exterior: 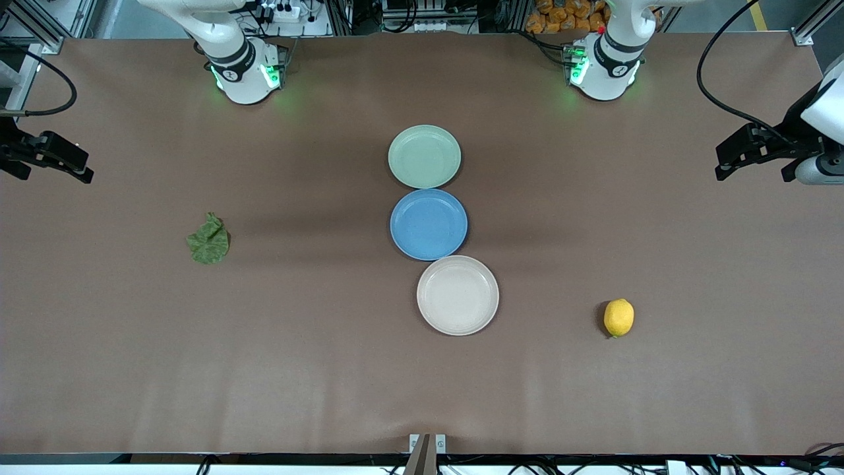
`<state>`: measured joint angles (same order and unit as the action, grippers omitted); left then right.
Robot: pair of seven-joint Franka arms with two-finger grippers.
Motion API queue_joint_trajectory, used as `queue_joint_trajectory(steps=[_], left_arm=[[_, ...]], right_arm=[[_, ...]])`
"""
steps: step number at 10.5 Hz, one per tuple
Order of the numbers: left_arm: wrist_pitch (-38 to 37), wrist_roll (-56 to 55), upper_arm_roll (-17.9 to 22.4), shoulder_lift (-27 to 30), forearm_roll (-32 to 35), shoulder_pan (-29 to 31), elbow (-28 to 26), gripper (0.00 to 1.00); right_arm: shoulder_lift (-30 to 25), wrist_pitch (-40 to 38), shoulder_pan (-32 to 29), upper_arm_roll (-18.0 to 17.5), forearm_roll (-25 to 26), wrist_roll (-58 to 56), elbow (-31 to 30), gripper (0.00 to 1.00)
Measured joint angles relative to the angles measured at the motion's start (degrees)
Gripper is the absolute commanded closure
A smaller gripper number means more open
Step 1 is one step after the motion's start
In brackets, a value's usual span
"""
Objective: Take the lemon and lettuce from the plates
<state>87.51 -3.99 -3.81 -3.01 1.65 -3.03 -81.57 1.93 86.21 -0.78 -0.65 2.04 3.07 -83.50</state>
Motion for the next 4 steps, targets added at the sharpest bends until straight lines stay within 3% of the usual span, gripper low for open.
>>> queue_joint_trajectory(steps=[4], left_arm=[[0.0,0.0,0.0,0.0,0.0,0.0,0.0,0.0]], right_arm=[[0.1,0.4,1.2,2.1,-0.2,0.0,0.0,0.0]])
